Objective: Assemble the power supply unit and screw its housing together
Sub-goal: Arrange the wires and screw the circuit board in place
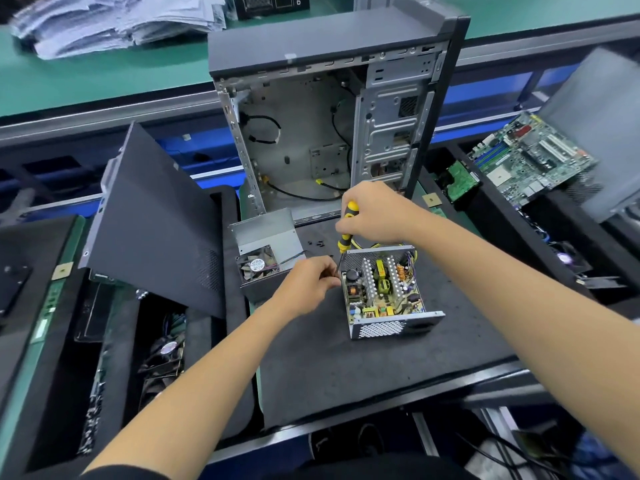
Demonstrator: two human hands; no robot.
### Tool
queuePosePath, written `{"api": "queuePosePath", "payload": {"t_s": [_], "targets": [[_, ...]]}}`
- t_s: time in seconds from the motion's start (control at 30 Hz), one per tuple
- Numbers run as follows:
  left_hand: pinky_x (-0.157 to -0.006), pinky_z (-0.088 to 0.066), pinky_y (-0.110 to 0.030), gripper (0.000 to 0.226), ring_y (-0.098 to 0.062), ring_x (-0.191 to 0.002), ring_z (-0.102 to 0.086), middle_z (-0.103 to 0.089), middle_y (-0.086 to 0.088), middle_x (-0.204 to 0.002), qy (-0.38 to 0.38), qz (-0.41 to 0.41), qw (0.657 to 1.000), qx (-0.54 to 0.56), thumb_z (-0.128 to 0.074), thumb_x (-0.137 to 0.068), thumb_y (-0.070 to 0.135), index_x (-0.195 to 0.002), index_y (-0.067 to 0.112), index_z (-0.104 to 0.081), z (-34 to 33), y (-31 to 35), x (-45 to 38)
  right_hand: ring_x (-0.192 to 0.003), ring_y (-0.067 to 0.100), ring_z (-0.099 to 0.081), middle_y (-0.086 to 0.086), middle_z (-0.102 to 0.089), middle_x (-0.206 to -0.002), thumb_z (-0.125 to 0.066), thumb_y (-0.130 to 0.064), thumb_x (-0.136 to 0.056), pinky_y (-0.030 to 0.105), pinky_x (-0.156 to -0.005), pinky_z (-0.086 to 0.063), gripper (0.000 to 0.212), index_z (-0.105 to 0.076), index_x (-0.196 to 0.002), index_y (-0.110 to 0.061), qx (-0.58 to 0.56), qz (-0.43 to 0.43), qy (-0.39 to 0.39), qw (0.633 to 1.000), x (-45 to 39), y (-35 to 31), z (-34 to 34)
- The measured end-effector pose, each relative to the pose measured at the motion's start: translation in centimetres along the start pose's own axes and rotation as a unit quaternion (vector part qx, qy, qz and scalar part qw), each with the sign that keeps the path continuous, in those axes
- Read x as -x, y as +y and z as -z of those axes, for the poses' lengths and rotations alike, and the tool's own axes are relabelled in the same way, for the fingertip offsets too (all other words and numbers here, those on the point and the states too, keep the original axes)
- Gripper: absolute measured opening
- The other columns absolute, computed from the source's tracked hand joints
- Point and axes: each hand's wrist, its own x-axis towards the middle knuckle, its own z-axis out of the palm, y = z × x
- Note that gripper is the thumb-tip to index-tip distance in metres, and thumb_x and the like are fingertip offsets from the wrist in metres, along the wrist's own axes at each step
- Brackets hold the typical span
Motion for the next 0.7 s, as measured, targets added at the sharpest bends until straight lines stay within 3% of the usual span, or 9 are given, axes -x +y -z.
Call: {"api": "queuePosePath", "payload": {"t_s": [0.23, 0.4, 0.57, 0.7], "targets": [[-0.071, -0.039, -0.026, 0.009, -0.020, -0.084, -0.056, -0.061, -0.001, -0.088, -0.030, -0.038, 0.997, -0.063, -0.061, -0.090, 0.008, -0.084, 0.012, -0.056, -2.4, -1.7, 0.5, -0.048, 0.016, -0.053, 0.006, -0.062, -0.066, -0.059, -0.031, -0.090, 0.026, -0.046, -0.041, 0.021, -0.060, -0.086, -0.010, 0.075, 0.006, -0.080, 0.994, 1.1, 0.7, -1.0], [-0.078, -0.041, -0.036, 0.015, -0.028, -0.086, -0.054, -0.059, -0.009, -0.092, -0.085, -0.053, 0.990, -0.101, -0.063, -0.090, 0.017, -0.086, 0.005, -0.055, -4.2, -2.6, 0.4, -0.079, 0.017, -0.045, -0.004, -0.050, -0.070, -0.057, -0.031, -0.091, 0.027, -0.052, -0.033, 0.016, -0.055, -0.084, -0.017, 0.115, 0.042, -0.108, 0.987, 2.1, 1.5, -3.0], [-0.072, -0.040, -0.031, 0.013, -0.025, -0.081, -0.054, -0.060, -0.009, -0.087, -0.039, -0.090, 0.993, -0.069, -0.064, -0.088, 0.014, -0.084, 0.003, -0.058, -5.5, -3.4, 1.4, -0.085, 0.016, -0.041, -0.008, -0.046, -0.072, -0.057, -0.033, -0.090, 0.033, -0.058, -0.031, 0.018, -0.057, -0.090, -0.016, 0.119, 0.040, -0.104, 0.987, 2.5, 2.6, -4.3], [-0.069, -0.039, -0.025, 0.010, -0.017, -0.076, -0.052, -0.061, 0.000, -0.083, 0.013, -0.075, 0.997, -0.033, -0.069, -0.085, 0.013, -0.087, 0.007, -0.061, -5.8, -3.8, 2.0, -0.077, 0.014, -0.040, -0.009, -0.045, -0.066, -0.058, -0.032, -0.090, 0.033, -0.065, -0.036, 0.015, -0.056, -0.086, -0.018, 0.104, 0.055, -0.106, 0.987, 2.7, 3.1, -4.7]]}}
